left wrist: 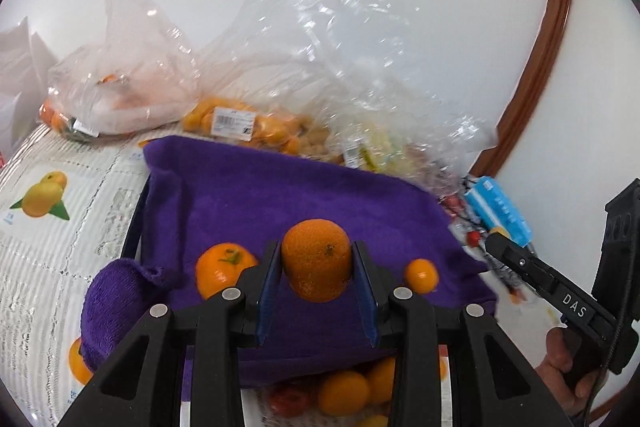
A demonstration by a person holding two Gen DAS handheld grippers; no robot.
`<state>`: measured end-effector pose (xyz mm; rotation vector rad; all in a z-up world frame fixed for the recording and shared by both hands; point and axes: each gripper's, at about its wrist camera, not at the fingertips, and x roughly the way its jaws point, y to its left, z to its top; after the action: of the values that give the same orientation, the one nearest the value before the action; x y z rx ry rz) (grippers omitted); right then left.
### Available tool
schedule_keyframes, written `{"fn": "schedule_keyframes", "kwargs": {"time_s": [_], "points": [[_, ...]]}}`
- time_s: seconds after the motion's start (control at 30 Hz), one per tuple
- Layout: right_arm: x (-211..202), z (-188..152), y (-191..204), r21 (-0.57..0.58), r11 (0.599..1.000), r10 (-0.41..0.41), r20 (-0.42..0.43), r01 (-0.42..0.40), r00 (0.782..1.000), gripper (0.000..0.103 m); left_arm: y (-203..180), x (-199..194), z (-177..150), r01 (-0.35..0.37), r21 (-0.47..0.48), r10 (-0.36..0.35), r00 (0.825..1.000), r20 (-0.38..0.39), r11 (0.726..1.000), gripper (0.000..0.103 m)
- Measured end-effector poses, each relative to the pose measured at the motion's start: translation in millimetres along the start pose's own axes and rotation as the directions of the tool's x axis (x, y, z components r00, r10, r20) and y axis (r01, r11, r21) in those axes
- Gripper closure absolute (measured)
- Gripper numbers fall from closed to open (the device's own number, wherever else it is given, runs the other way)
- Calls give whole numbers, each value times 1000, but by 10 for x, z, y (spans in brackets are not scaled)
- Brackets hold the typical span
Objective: Organize fruits
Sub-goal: 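Lower both fruits onto the purple towel and open both tools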
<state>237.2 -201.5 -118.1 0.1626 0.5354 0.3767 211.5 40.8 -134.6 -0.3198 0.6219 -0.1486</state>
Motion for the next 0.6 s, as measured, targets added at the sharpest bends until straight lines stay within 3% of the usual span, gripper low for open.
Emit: {"fn": "schedule_keyframes", "kwargs": {"time_s": [0.2, 0.33, 0.6], "points": [[205, -121, -131, 22, 999, -32, -72, 33, 997, 79, 75, 111, -57, -16, -16, 15, 1000, -27, 1000, 70], [294, -194, -126, -20, 997, -70, -92, 68, 993, 79, 44, 93, -90, -51, -6, 51, 999, -5, 999, 70], [381, -285, -6, -100, 993, -70, -118, 58, 991, 79, -46, 72, -120, -57, 36, 56, 998, 16, 998, 70]]}}
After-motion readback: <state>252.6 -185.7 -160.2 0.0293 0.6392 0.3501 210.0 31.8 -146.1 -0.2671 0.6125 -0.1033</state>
